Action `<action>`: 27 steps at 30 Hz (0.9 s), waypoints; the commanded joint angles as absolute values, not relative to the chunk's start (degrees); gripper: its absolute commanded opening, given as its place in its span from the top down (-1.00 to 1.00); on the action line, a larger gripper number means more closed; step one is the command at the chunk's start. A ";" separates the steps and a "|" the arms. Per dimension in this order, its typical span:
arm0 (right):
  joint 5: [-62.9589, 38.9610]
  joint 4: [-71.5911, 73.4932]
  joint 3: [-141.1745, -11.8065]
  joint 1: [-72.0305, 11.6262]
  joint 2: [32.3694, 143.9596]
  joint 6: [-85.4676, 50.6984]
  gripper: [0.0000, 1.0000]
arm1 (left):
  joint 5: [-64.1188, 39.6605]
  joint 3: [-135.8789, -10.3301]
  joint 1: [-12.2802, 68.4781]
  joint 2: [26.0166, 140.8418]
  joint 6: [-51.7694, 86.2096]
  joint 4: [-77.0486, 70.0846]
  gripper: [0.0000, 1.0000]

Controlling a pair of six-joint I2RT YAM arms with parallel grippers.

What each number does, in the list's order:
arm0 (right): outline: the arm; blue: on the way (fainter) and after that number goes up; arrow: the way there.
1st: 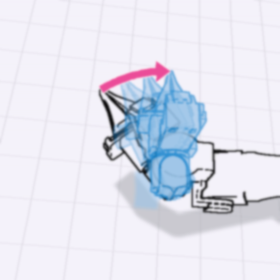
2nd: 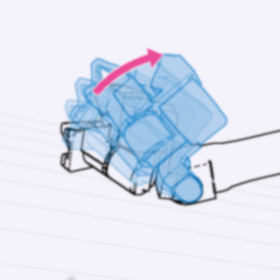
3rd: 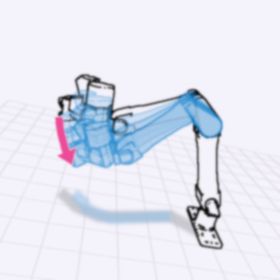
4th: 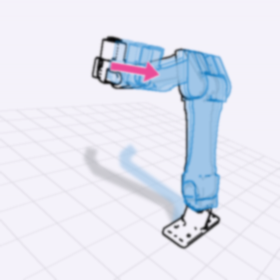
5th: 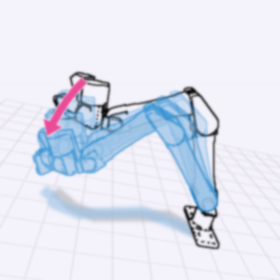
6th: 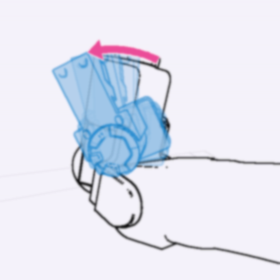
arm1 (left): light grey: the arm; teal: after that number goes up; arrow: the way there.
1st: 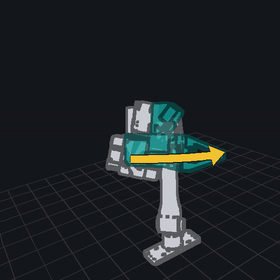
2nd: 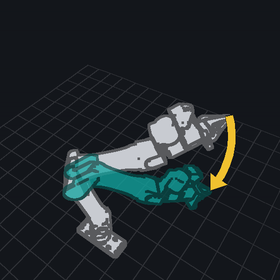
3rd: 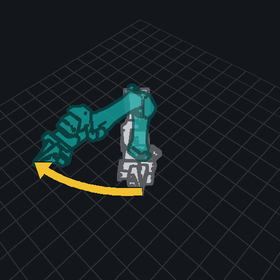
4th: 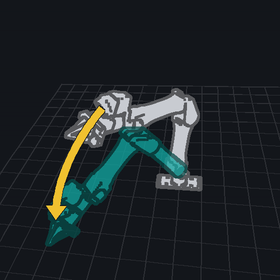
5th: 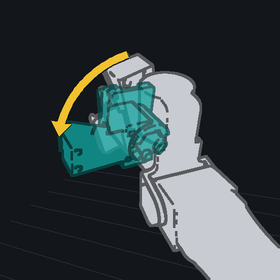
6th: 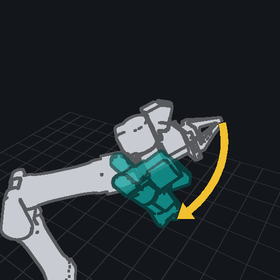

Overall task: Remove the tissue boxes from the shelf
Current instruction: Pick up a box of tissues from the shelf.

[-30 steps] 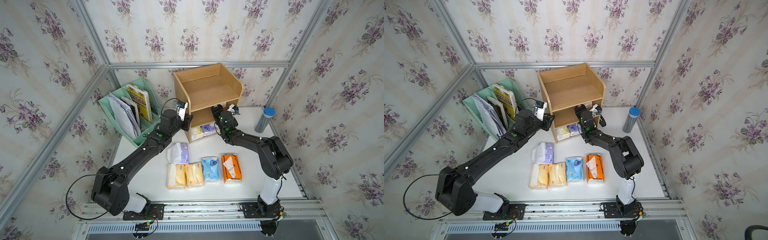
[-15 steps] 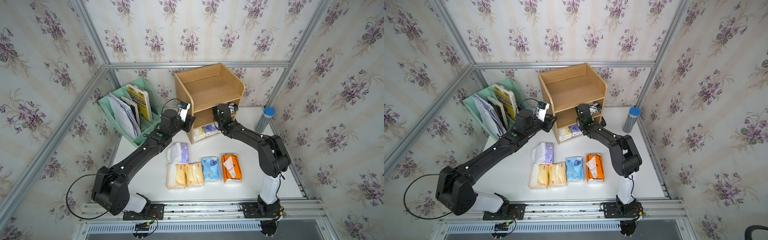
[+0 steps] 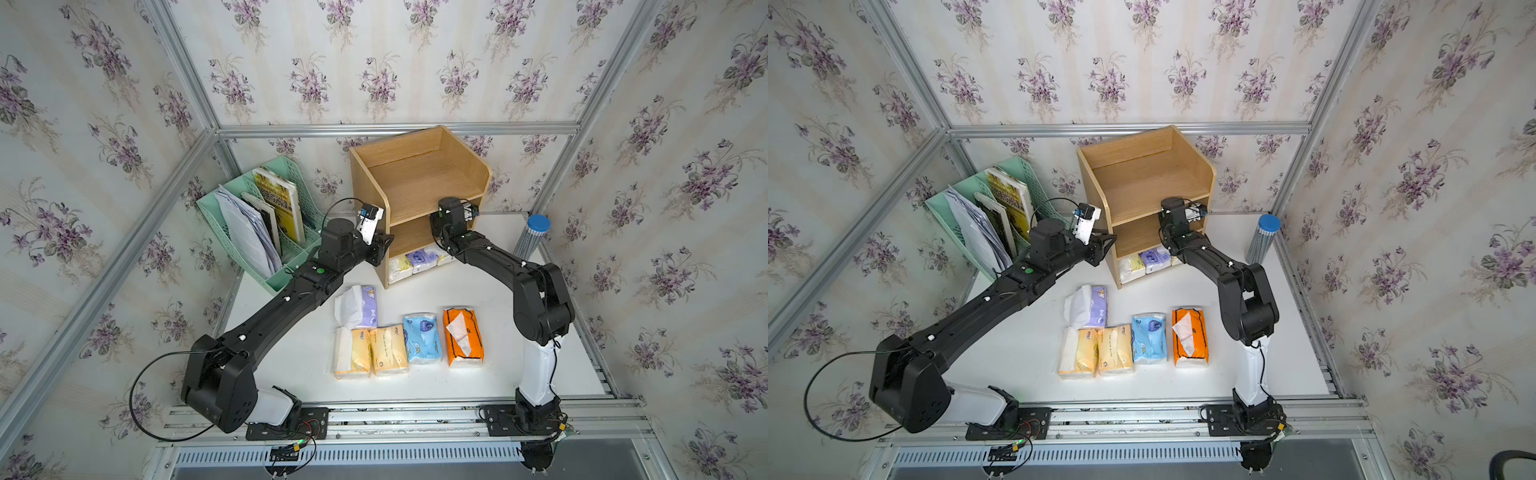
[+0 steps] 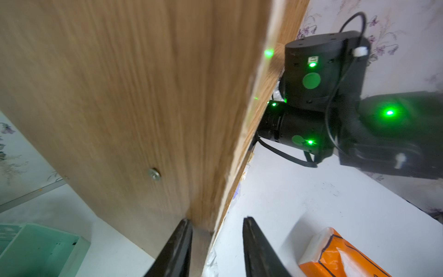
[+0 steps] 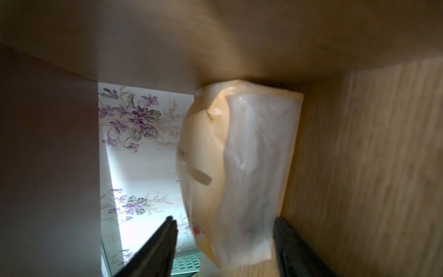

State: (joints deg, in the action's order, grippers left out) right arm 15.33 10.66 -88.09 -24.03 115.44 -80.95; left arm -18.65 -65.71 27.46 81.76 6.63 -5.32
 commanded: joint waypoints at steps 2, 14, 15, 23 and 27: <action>13.34 2.34 -87.18 -21.98 116.23 -78.64 0.08 | -21.90 -66.14 27.55 81.83 7.03 -7.93 0.20; 9.52 0.89 -85.56 -21.22 113.29 -72.16 0.91 | -21.45 -67.90 27.60 83.75 9.68 -6.69 0.19; 9.26 0.77 -85.37 -21.42 112.76 -71.63 0.92 | -21.45 -68.09 27.64 83.88 10.12 -6.60 0.18; 7.03 0.42 -78.79 -22.63 105.90 -66.57 0.94 | -20.79 -71.55 28.60 86.05 12.74 -3.28 0.16; 5.27 -0.41 -74.99 -22.80 101.84 -63.35 0.94 | -17.01 -71.28 30.20 85.13 12.72 -2.68 0.13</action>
